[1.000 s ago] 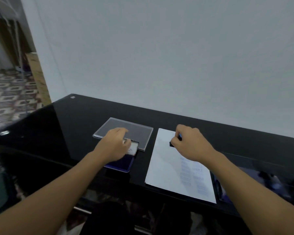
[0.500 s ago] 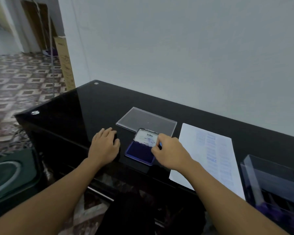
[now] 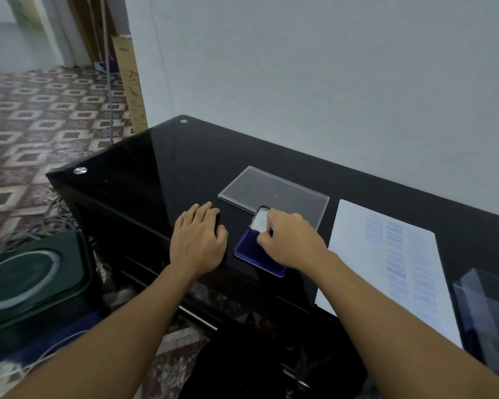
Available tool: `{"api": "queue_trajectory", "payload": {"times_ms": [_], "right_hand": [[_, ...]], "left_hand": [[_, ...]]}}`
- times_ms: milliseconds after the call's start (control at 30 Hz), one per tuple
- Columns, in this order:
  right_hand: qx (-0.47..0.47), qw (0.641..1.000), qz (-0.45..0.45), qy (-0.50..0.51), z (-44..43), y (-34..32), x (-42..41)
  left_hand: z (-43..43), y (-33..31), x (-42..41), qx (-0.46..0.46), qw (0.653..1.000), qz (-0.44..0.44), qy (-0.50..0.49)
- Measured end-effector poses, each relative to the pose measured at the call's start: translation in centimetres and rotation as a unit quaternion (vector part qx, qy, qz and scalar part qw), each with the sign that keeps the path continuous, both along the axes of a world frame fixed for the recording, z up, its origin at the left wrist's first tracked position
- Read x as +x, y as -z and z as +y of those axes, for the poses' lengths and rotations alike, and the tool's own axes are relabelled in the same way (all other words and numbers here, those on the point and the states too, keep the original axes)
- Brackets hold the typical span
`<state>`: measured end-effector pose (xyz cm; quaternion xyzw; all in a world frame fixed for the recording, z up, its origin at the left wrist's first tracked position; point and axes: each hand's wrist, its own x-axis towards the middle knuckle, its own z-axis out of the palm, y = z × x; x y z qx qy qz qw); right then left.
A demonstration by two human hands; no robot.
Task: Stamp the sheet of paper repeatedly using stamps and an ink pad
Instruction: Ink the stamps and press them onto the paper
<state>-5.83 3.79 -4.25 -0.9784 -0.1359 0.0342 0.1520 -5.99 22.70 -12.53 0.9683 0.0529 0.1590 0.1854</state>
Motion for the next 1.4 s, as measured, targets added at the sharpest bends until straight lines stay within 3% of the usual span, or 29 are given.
{"api": "queue_trajectory", "payload": {"times_ms": [233, 1400], "right_hand": [[0.01, 0.999, -0.04, -0.002, 0.3, 1.9, -0.3], [0.017, 0.999, -0.04, 0.006, 0.6, 1.5, -0.5]], "left_hand": [[-0.1, 0.3, 0.1, 0.0, 1.0, -0.01, -0.008], [-0.3, 0.2, 0.1, 0.005, 1.0, -0.004, -0.018]]}}
